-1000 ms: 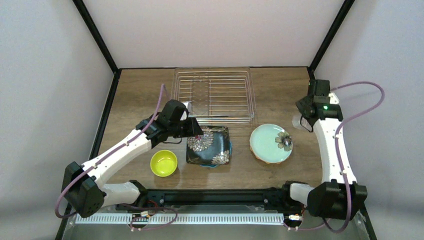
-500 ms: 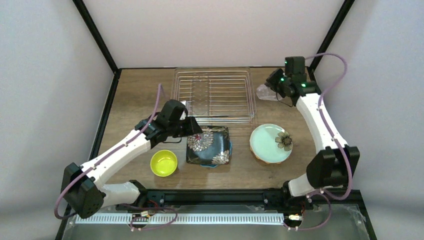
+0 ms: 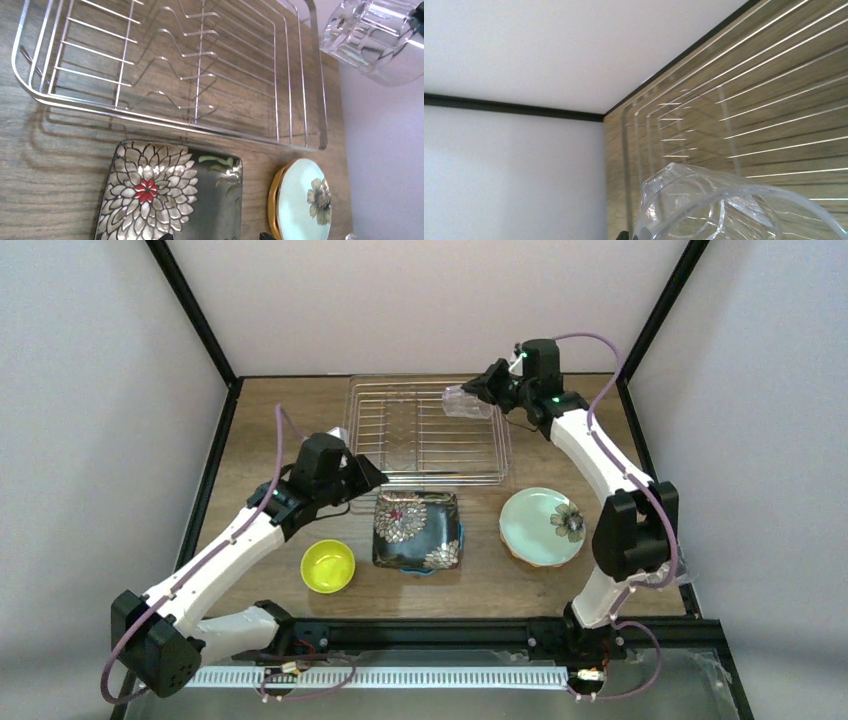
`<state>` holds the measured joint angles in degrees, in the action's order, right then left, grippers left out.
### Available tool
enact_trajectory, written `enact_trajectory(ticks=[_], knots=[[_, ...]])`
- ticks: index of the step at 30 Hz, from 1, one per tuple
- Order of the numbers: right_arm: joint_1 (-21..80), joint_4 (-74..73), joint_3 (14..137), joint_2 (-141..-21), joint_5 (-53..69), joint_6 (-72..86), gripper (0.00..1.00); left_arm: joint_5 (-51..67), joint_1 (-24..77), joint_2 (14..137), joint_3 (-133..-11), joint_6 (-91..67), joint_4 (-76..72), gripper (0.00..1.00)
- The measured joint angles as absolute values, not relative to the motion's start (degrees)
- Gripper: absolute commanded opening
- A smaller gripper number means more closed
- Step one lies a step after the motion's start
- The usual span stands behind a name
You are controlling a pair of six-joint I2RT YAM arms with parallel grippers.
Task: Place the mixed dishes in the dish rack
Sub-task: Place the cup on the dish rack.
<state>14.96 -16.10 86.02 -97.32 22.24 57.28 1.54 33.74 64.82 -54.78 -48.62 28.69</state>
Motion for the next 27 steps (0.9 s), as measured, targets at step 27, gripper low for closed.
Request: enact_trajectory(ticks=[27], knots=[[22.4, 49.4, 70.8, -111.8, 47.1, 96.0, 0.01, 3.9, 19.3, 60.4, -50.3, -60.4, 14.8, 1.0]])
